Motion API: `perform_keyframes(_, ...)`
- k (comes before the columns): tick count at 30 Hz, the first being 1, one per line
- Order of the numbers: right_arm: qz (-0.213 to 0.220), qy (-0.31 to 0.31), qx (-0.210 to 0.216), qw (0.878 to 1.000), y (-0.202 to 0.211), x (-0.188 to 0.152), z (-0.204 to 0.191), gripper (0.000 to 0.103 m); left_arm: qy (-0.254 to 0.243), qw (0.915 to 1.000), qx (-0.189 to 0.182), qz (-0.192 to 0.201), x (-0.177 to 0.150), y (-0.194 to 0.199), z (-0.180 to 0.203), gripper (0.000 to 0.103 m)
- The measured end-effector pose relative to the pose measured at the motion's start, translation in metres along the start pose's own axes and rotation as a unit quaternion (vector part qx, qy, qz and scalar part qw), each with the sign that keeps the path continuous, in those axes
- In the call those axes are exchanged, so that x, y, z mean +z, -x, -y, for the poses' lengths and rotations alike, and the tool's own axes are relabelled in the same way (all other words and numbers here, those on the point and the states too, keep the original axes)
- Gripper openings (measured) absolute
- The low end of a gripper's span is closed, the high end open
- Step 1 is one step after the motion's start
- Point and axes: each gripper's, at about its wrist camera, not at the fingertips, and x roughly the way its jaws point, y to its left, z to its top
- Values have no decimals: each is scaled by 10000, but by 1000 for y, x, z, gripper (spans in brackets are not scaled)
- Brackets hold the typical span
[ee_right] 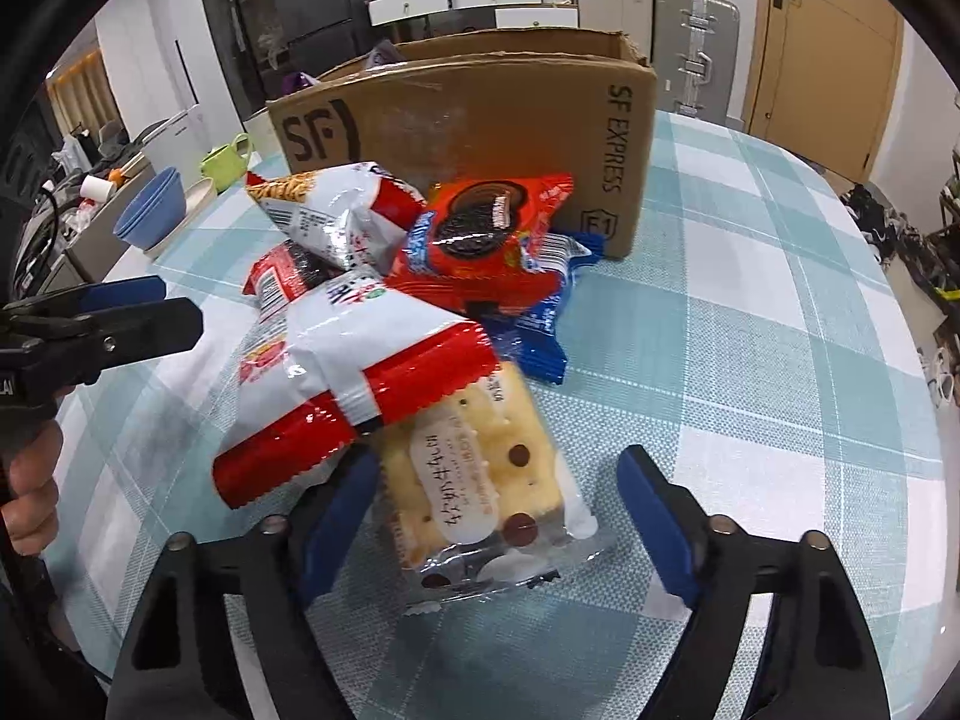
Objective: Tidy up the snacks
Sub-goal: 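Grasp the cream cracker pack with the right tool, then grasp the white noodle-snack bag with the left tool while the right tool holds the cracker pack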
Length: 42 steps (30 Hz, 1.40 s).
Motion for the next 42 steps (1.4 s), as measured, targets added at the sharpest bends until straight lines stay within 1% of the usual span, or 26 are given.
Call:
perform_keyframes(1, 10, 20, 30, 10000, 2, -1, -2, 71, -7, 10000, -1, 7, 0, 0, 1, 102)
perform_keyframes(2, 13, 37, 45, 10000, 4, -3, -2, 68, -8, 10000, -7, 11, 1, 0, 1, 102)
perform_keyframes(5, 55, 87, 56, 9999, 9, -9, -1, 64, -10, 10000, -19, 8, 0, 0, 2, 102)
perform_keyframes(14, 234, -117, -153, 9995, 25, -25, 14, 63, -62, 10000, -74, -20, -1, -3, 9, 102)
perform_keyframes(16, 313, -120, -362, 9988, 30, -28, 19, 62, -99, 9999, -101, -41, -1, -4, 13, 102)
perform_keyframes(17, 340, -158, -393, 9985, 32, -29, 22, 62, -131, 9998, -112, -51, -1, -5, 16, 102)
perform_keyframes(24, 485, -420, -429, 9970, 39, -30, 43, 63, -354, 9990, -229, -127, 0, -11, 35, 102)
perform_keyframes(31, 595, -605, -389, 9956, 45, -30, 53, 63, -662, 9974, -257, -142, 0, -16, 58, 102)
perform_keyframes(32, 597, -615, -384, 9956, 45, -29, 54, 63, -716, 9969, -297, -157, 0, -16, 61, 101)
perform_keyframes(34, 628, -631, -413, 9952, 47, -30, 54, 63, -782, 9960, -403, -174, 0, -17, 65, 94)
perform_keyframes(35, 637, -640, -415, 9951, 47, -29, 55, 63, -797, 9956, -449, -179, 0, -18, 67, 93)
perform_keyframes(37, 653, -670, -421, 9947, 47, -30, 57, 63, -842, 9944, -598, -206, 1, -19, 71, 87)
perform_keyframes(39, 659, -695, -413, 9945, 48, -30, 58, 63, -956, 9918, -822, -226, 1, -20, 77, 82)
perform_keyframes(41, 673, -720, -409, 9943, 49, -30, 59, 63, -1054, 9891, -1003, -214, 2, -20, 85, 82)
perform_keyframes(42, 684, -732, -408, 9941, 49, -30, 59, 63, -1106, 9885, -1009, -217, 2, -21, 89, 82)
